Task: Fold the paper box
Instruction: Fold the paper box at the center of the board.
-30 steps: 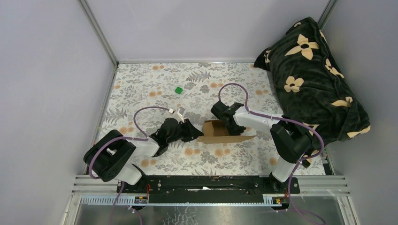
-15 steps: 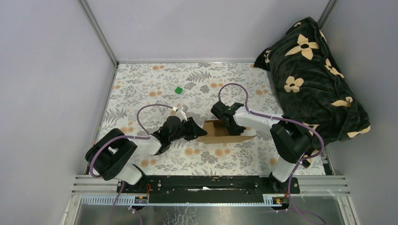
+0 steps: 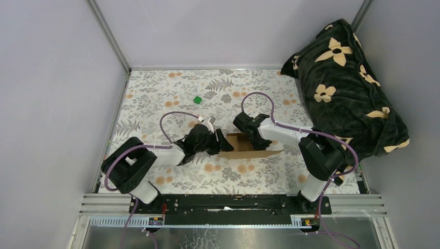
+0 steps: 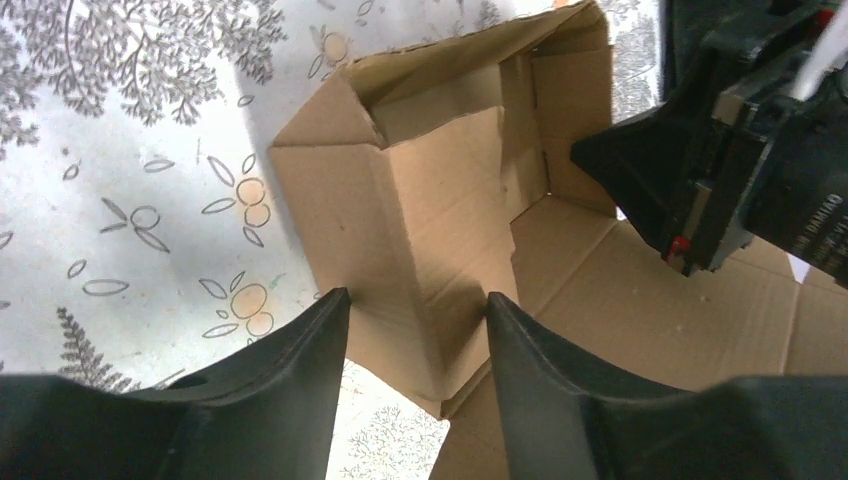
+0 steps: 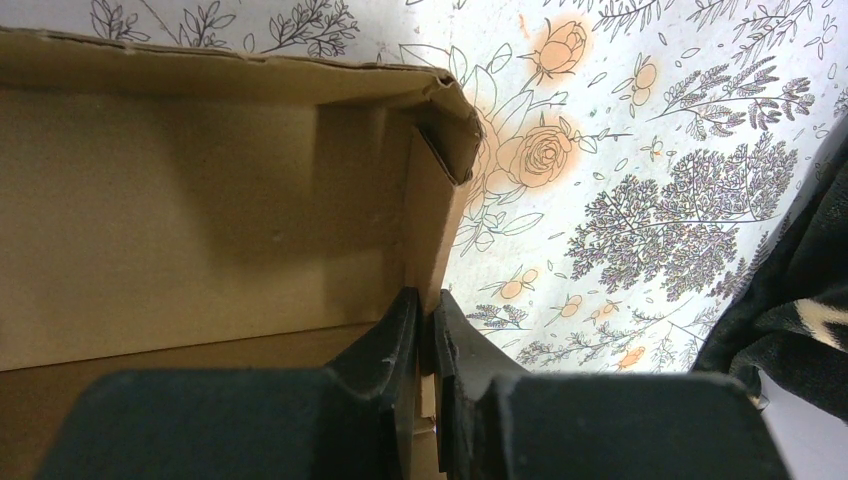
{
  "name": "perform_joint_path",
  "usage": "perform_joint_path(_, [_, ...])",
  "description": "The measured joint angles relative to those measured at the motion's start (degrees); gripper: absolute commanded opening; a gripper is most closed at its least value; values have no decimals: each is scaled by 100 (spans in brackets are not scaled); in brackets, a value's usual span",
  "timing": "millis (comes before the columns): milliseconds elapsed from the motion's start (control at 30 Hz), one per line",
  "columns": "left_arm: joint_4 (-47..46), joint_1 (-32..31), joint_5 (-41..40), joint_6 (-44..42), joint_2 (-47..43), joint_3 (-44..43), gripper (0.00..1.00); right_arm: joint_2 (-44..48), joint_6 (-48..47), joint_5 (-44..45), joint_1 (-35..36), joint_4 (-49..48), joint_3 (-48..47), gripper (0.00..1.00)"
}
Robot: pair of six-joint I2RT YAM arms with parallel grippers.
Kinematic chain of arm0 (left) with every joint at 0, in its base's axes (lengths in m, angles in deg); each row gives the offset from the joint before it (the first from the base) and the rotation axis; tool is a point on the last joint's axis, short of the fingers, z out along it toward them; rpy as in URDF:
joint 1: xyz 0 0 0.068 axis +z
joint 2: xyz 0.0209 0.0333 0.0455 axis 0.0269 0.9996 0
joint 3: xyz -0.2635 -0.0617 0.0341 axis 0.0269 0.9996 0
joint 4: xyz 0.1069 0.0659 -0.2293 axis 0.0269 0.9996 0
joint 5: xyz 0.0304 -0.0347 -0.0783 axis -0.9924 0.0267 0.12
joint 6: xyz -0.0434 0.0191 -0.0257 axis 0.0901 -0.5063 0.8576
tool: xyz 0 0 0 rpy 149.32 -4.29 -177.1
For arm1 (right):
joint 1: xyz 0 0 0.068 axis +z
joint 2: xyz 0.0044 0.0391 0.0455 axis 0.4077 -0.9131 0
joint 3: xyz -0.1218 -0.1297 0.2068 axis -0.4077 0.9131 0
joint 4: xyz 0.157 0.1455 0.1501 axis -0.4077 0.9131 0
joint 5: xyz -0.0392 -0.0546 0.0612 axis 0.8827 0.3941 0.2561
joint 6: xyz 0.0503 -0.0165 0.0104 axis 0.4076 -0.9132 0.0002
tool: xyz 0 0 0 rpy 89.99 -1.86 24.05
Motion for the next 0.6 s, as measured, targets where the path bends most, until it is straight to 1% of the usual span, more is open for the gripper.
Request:
perform_joint_path(200, [1025,-116,-203,-299,-11,-402,63,2,-11,-2,0,-7,2,3])
perform_joint_path(333, [1493,-170,-337,-448,-9,-595,62,4,-11,-2,0,-9,4,3])
perform_joint_path(400, [1694,-212,-398,-507,7,-699,60,9,-11,-2,0,-13,11,3])
perform_joint_path(567, [2240,-341,-614,-651,160,-1029,52,39,-13,-2,0,-55,48,3])
perform_joint_path(600, [2398,-374,-675,-686,208,-1137,48,46,-13,-2,0,-61,52,3])
